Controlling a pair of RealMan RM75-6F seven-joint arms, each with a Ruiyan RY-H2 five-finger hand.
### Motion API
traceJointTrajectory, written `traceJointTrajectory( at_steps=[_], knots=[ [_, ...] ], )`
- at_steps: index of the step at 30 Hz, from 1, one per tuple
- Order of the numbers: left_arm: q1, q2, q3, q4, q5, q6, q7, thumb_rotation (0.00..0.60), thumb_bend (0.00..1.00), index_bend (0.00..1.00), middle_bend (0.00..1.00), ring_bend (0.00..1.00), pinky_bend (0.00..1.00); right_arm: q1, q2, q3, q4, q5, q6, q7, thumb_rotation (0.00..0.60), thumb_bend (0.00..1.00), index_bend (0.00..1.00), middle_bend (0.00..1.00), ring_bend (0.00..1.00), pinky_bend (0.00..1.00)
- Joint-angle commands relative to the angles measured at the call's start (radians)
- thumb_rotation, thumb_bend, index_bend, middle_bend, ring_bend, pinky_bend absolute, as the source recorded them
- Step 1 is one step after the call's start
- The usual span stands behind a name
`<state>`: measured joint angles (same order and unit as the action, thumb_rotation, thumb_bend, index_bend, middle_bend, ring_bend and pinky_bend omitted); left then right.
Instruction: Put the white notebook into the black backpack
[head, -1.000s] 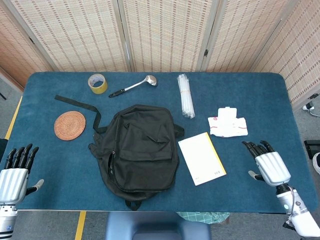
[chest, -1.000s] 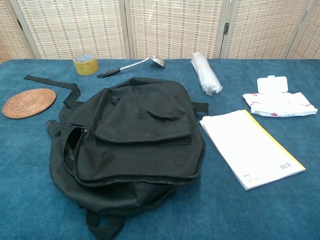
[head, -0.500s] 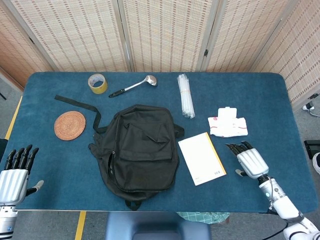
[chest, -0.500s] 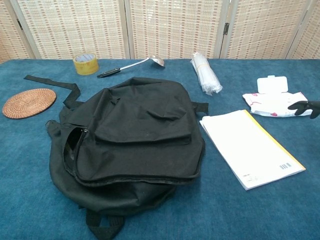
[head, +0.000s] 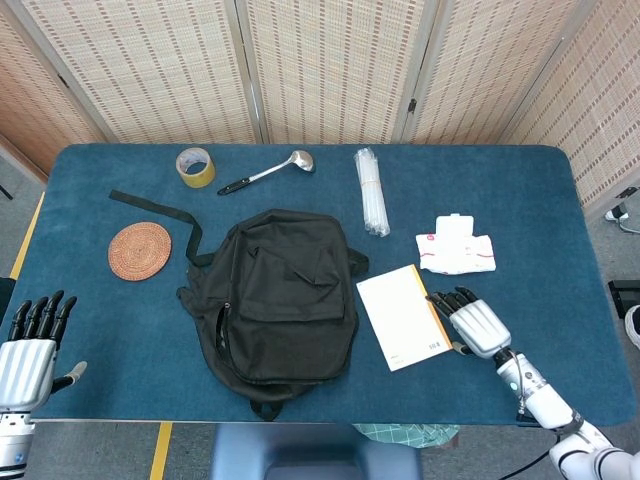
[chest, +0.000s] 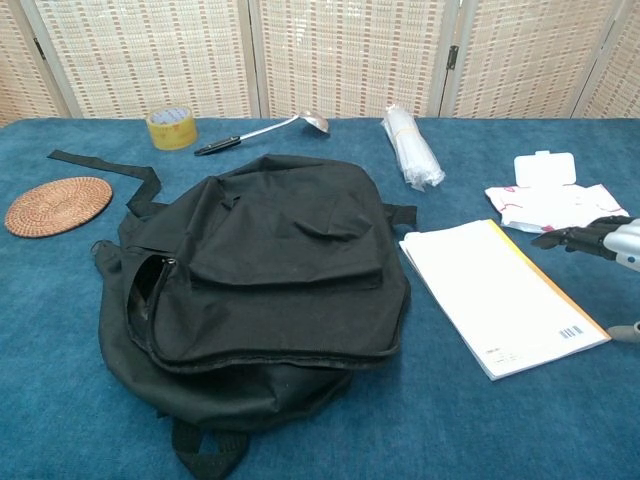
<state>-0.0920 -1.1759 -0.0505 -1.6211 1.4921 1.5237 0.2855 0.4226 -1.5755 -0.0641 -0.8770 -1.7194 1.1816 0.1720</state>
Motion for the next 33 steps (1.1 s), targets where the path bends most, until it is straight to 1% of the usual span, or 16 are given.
traceJointTrajectory(
  at_steps=[1, 10, 18, 26, 33],
  knots=[
    [0.001, 0.000, 0.000, 0.002, -0.002, 0.000, -0.001, 0.600, 0.20, 0.11, 0.06, 0.08, 0.00, 0.005, -0.006, -0.004, 0.003, -0.003, 0.005, 0.002, 0.600, 0.16, 0.14, 0.18, 0.21, 0.15],
    [0.006, -0.001, 0.002, 0.007, 0.000, 0.004, -0.009, 0.600, 0.20, 0.11, 0.06, 0.08, 0.00, 0.022, -0.025, -0.012, 0.016, -0.012, 0.025, 0.011, 0.600, 0.16, 0.14, 0.18, 0.22, 0.15],
    [0.006, 0.000, 0.002, 0.008, 0.001, 0.004, -0.012, 0.600, 0.20, 0.11, 0.06, 0.08, 0.00, 0.041, -0.054, -0.018, 0.048, -0.022, 0.044, 0.039, 0.600, 0.16, 0.15, 0.20, 0.25, 0.15],
    [0.006, 0.000, 0.000, 0.007, 0.000, 0.005, -0.012, 0.600, 0.20, 0.11, 0.06, 0.08, 0.00, 0.056, -0.098, -0.017, 0.104, -0.030, 0.083, 0.096, 0.600, 0.16, 0.21, 0.23, 0.29, 0.17],
    [0.006, 0.001, -0.002, 0.005, 0.000, 0.005, -0.010, 0.600, 0.20, 0.11, 0.06, 0.08, 0.00, 0.064, -0.165, -0.017, 0.199, -0.049, 0.160, 0.174, 0.600, 0.16, 0.32, 0.30, 0.36, 0.23]
  ],
)
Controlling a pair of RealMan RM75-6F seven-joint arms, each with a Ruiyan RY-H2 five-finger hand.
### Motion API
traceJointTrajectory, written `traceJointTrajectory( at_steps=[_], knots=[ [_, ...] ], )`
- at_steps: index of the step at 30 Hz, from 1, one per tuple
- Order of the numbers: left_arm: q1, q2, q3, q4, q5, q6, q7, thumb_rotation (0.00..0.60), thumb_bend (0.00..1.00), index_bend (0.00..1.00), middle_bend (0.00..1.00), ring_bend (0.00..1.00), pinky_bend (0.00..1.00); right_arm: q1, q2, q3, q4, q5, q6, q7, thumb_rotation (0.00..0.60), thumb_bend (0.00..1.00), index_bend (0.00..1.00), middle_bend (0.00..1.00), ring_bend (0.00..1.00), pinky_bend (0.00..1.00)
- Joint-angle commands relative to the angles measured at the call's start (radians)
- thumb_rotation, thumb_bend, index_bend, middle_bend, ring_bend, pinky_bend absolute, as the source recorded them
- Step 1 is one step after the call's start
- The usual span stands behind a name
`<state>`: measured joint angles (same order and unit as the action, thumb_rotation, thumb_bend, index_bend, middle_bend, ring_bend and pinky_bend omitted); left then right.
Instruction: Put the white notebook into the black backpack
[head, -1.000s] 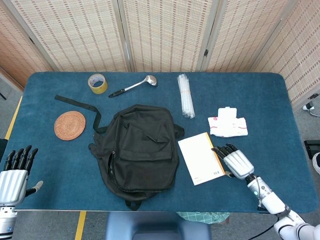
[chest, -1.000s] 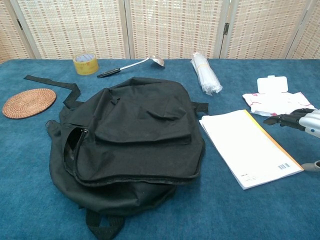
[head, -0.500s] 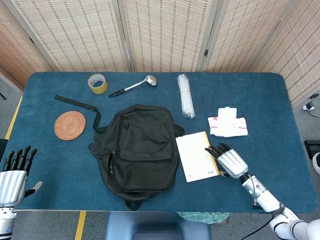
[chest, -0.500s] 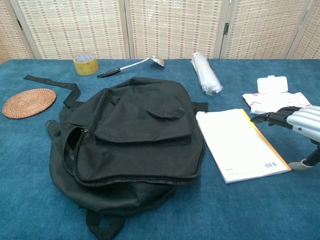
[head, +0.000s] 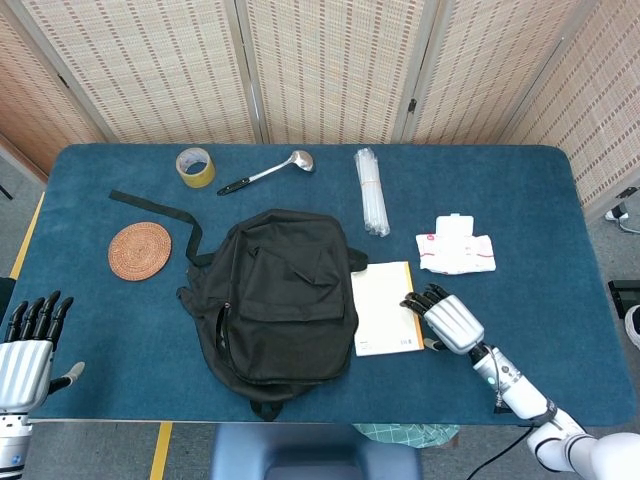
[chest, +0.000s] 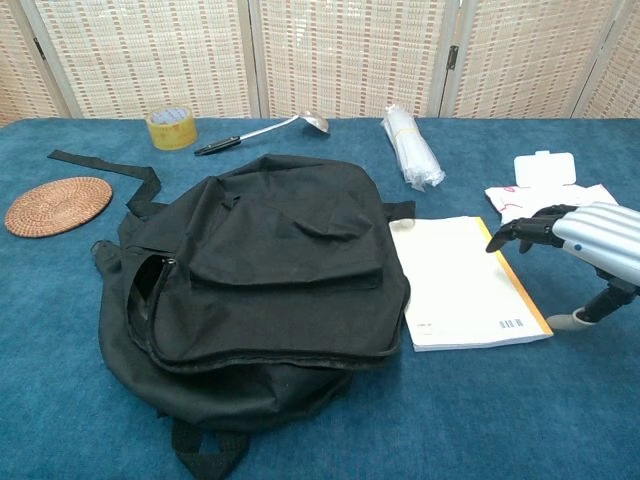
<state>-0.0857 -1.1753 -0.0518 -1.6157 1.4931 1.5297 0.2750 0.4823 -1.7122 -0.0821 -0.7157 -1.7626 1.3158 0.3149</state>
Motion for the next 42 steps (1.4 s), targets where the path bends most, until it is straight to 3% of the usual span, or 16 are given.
traceJointTrajectory(
  at_steps=[1, 9, 25, 32, 42],
  knots=[
    [-0.001, 0.000, -0.001, -0.001, -0.002, -0.003, 0.002, 0.600, 0.20, 0.11, 0.06, 0.08, 0.00, 0.005, -0.037, 0.002, 0.051, -0.006, 0.032, 0.040, 0.600, 0.16, 0.33, 0.31, 0.37, 0.24],
    [-0.006, -0.003, -0.004, -0.002, -0.009, -0.011, 0.011, 0.600, 0.20, 0.11, 0.06, 0.08, 0.00, 0.020, -0.111, 0.003, 0.144, -0.005, 0.063, 0.105, 0.600, 0.20, 0.36, 0.35, 0.40, 0.29],
    [-0.013, -0.004, -0.007, -0.012, -0.010, -0.018, 0.022, 0.600, 0.20, 0.11, 0.06, 0.08, 0.00, 0.057, -0.231, -0.021, 0.327, -0.022, 0.097, 0.148, 0.600, 0.39, 0.39, 0.40, 0.47, 0.41],
    [-0.009, 0.002, -0.005, -0.016, -0.008, -0.012, 0.012, 0.600, 0.20, 0.12, 0.06, 0.08, 0.00, 0.095, -0.247, -0.023, 0.333, -0.020, 0.072, 0.129, 0.600, 0.40, 0.39, 0.39, 0.46, 0.41],
    [-0.004, 0.003, -0.001, -0.010, -0.006, -0.008, -0.003, 0.600, 0.20, 0.13, 0.06, 0.08, 0.00, 0.144, -0.216, -0.040, 0.245, -0.028, 0.005, 0.021, 0.600, 0.40, 0.33, 0.31, 0.40, 0.35]
  ],
)
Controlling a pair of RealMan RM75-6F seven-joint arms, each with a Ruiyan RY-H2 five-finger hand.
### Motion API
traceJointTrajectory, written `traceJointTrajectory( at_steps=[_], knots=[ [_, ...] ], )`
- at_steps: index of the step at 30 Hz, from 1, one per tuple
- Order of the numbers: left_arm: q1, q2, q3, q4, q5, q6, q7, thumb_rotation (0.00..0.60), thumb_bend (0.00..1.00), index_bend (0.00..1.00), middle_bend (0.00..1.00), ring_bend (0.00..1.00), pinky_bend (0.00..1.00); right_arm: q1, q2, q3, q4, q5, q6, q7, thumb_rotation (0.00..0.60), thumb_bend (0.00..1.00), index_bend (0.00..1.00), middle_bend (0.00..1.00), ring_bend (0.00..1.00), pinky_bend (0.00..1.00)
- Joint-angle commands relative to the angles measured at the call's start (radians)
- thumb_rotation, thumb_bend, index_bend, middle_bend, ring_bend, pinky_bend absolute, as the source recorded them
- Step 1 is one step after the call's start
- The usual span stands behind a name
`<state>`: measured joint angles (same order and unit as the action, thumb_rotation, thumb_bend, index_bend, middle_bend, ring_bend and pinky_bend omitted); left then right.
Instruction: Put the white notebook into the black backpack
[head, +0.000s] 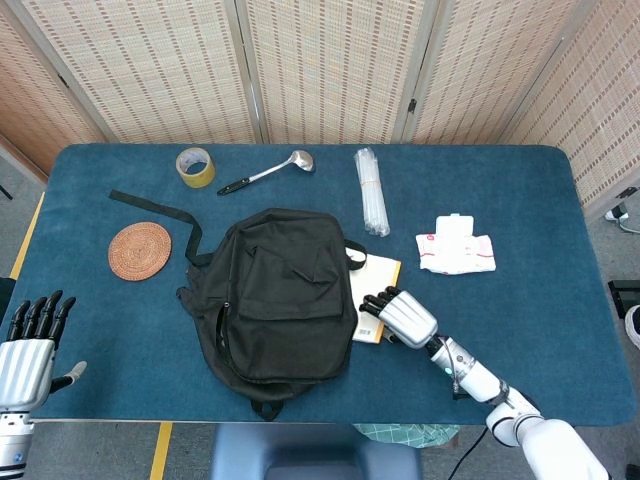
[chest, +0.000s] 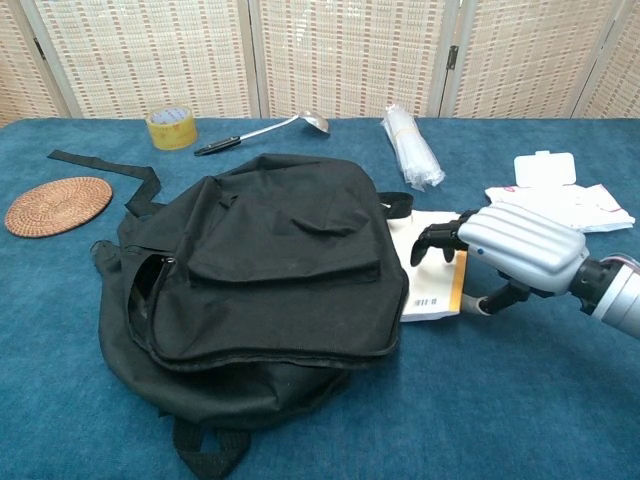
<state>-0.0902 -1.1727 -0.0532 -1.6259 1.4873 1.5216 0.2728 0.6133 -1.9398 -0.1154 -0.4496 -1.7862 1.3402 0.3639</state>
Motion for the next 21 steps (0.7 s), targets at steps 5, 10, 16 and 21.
traceJointTrajectory(
  at_steps=[5, 10, 16, 21],
  knots=[
    [0.001, -0.002, 0.000, 0.007, -0.003, -0.002, -0.008, 0.600, 0.20, 0.14, 0.06, 0.08, 0.00, 0.024, 0.021, -0.009, -0.049, -0.009, -0.018, -0.103, 0.600, 0.40, 0.30, 0.29, 0.38, 0.33],
    [0.000, -0.003, -0.001, 0.012, -0.005, -0.004, -0.012, 0.600, 0.20, 0.15, 0.06, 0.08, 0.00, 0.025, 0.014, -0.003, -0.048, -0.004, -0.004, -0.107, 0.600, 0.44, 0.36, 0.33, 0.40, 0.36],
    [0.000, -0.004, -0.001, 0.016, -0.005, -0.003, -0.015, 0.600, 0.20, 0.15, 0.06, 0.08, 0.00, 0.021, 0.000, 0.006, -0.024, 0.007, 0.024, -0.081, 0.600, 0.52, 0.53, 0.38, 0.44, 0.40],
    [0.000, -0.005, -0.001, 0.017, -0.004, -0.003, -0.015, 0.600, 0.20, 0.15, 0.06, 0.08, 0.00, 0.018, -0.008, 0.010, -0.007, 0.016, 0.027, -0.068, 0.600, 0.52, 0.59, 0.38, 0.44, 0.40]
  ],
)
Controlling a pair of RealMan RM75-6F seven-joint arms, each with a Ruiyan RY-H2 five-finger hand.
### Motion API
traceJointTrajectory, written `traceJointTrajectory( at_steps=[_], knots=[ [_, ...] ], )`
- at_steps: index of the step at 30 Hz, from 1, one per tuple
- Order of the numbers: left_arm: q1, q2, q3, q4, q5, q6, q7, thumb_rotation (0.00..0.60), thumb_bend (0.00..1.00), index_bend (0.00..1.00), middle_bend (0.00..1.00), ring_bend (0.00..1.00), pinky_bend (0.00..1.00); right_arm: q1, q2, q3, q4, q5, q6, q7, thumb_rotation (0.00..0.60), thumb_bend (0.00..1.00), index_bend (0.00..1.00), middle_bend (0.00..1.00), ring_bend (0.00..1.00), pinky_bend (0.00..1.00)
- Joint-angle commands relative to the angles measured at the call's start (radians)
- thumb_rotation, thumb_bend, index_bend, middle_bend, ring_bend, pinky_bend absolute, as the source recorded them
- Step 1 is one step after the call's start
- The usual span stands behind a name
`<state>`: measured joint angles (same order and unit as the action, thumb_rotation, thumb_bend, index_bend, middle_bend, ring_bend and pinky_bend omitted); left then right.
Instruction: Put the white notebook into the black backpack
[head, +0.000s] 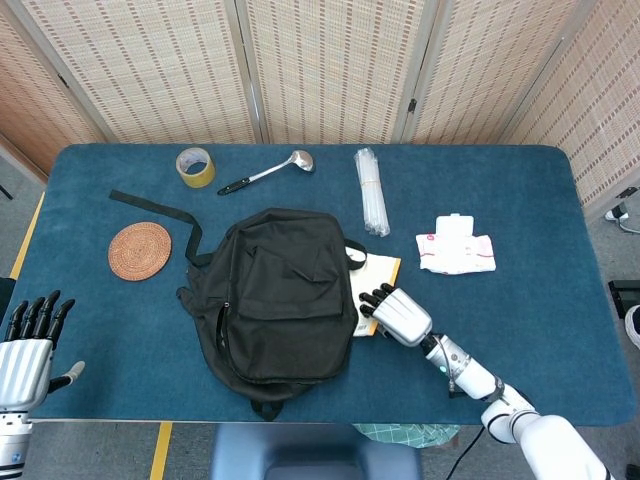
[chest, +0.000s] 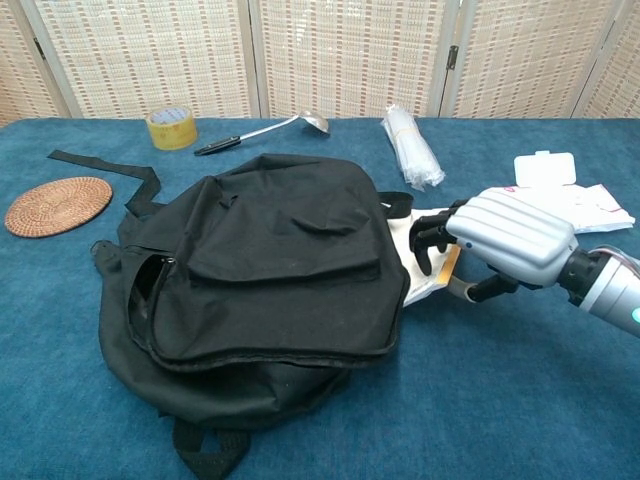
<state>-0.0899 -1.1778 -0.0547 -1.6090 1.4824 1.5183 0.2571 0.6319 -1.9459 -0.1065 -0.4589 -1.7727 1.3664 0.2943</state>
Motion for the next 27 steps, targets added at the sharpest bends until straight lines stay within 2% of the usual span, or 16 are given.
traceJointTrajectory(
  at_steps=[1, 10, 14, 20, 27],
  knots=[
    [-0.001, 0.000, 0.000, 0.000, 0.001, 0.000, 0.001, 0.600, 0.20, 0.15, 0.06, 0.08, 0.00, -0.001, -0.002, 0.002, 0.004, 0.004, 0.001, 0.004, 0.600, 0.52, 0.59, 0.38, 0.44, 0.40],
    [-0.002, 0.001, -0.001, -0.004, 0.002, -0.001, 0.008, 0.600, 0.20, 0.15, 0.06, 0.08, 0.00, -0.005, 0.001, 0.010, 0.006, 0.022, -0.004, 0.015, 0.600, 0.52, 0.62, 0.38, 0.43, 0.40],
    [-0.007, 0.002, -0.002, -0.008, 0.007, -0.003, 0.012, 0.600, 0.20, 0.15, 0.06, 0.08, 0.00, -0.013, 0.012, 0.023, 0.003, 0.034, 0.022, 0.026, 0.600, 0.52, 0.66, 0.41, 0.44, 0.40],
    [-0.031, 0.010, -0.006, -0.020, 0.031, -0.021, 0.025, 0.600, 0.20, 0.15, 0.06, 0.08, 0.00, -0.038, 0.048, 0.059, 0.005, 0.059, 0.120, 0.038, 0.600, 0.52, 0.72, 0.44, 0.46, 0.40],
    [-0.110, 0.034, -0.017, -0.040, 0.068, -0.110, 0.030, 0.600, 0.20, 0.16, 0.06, 0.08, 0.00, -0.065, 0.116, 0.124, -0.003, 0.095, 0.287, 0.049, 0.600, 0.52, 0.74, 0.45, 0.46, 0.40]
  ],
)
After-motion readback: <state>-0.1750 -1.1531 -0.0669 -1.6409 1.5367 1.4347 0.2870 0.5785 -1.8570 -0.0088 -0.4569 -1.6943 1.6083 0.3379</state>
